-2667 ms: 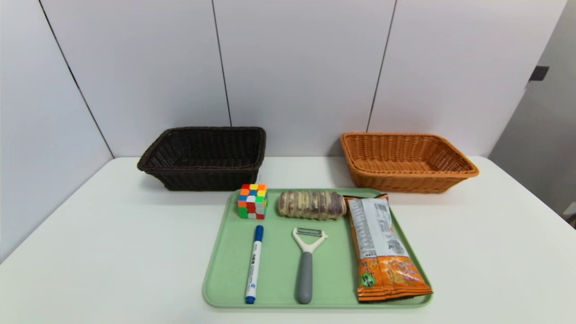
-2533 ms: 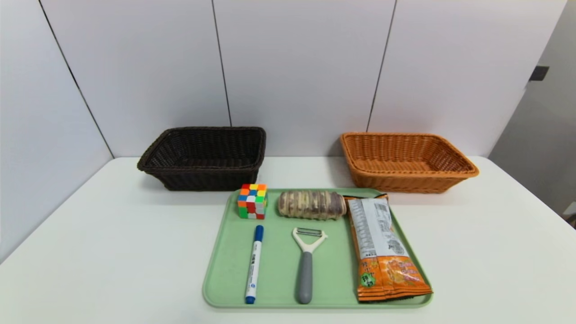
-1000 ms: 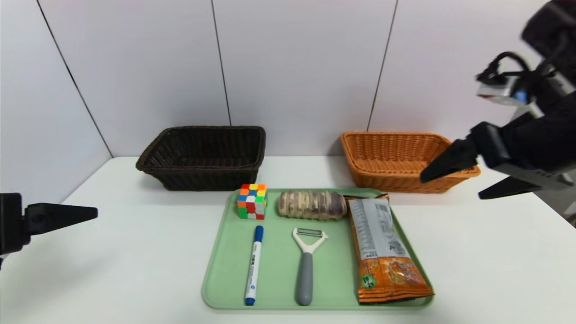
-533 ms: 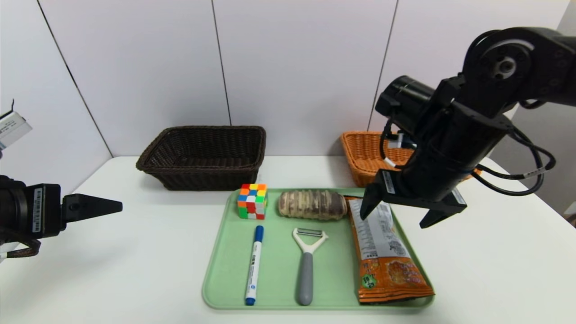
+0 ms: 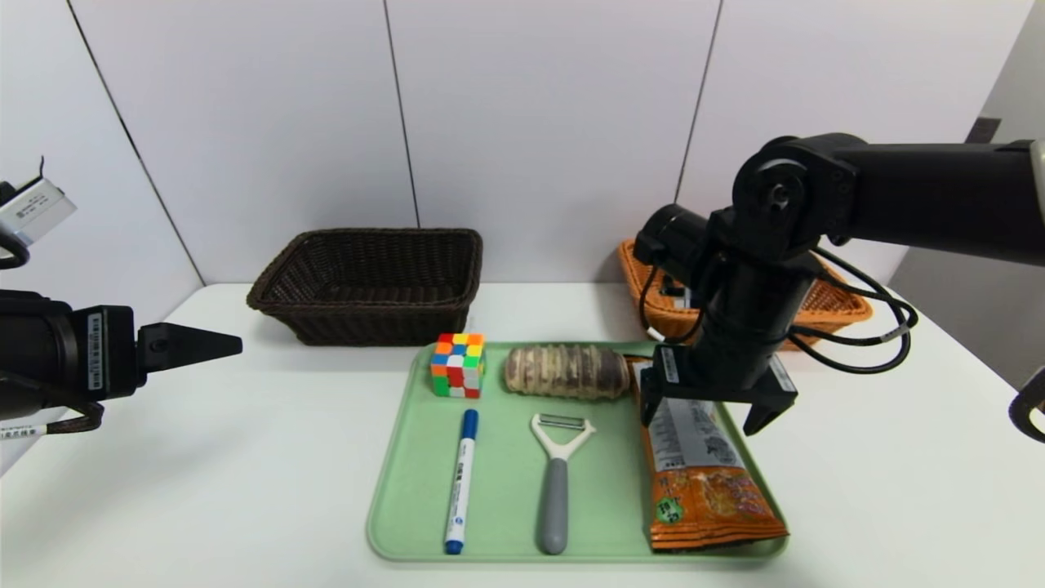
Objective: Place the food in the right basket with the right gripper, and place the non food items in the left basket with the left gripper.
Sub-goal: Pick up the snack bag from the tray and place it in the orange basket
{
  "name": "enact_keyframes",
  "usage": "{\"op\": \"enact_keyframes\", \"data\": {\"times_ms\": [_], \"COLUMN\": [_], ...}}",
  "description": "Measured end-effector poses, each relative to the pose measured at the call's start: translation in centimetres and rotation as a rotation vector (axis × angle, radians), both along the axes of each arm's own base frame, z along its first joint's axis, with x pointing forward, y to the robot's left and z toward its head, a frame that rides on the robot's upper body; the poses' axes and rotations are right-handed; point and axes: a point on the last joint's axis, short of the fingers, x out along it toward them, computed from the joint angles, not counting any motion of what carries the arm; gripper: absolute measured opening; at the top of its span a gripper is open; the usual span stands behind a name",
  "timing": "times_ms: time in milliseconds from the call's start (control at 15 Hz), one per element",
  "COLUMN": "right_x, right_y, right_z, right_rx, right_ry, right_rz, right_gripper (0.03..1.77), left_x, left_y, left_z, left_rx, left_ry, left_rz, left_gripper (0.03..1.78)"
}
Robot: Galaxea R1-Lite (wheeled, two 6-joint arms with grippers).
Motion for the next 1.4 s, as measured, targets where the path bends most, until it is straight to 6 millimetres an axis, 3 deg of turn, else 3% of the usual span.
{"op": "enact_keyframes", "data": {"times_ms": [600, 867, 1067, 1200, 1400], "right_x": [1.0, 1.3, 1.3, 0.9, -0.7], "right_y": [0.8, 1.0, 1.1, 1.2, 1.3], "right_z": [-2.3, -2.8, -2.8, -2.2, -0.2], "right_rx": [-0.026, -0.026, -0.024, -0.018, -0.002], "right_ry": [0.044, 0.054, 0.055, 0.043, 0.030], "right_rz": [0.003, 0.003, 0.006, 0.012, 0.035], "right_gripper": [1.71, 1.11, 0.80, 0.37, 0.37], "left_x": [0.0, -0.1, -0.2, -0.2, -0.1], "left_y": [-0.2, -0.2, -0.2, -0.2, -0.2], "left_z": [-0.1, -0.2, -0.2, -0.2, -0.2], "left_rx": [-0.001, 0.000, -0.001, -0.001, -0.002], "left_ry": [0.008, 0.012, 0.012, 0.012, 0.013], "left_rz": [-0.011, -0.011, -0.012, -0.012, -0.011], "left_gripper": [1.69, 1.69, 1.69, 1.69, 1.69]}}
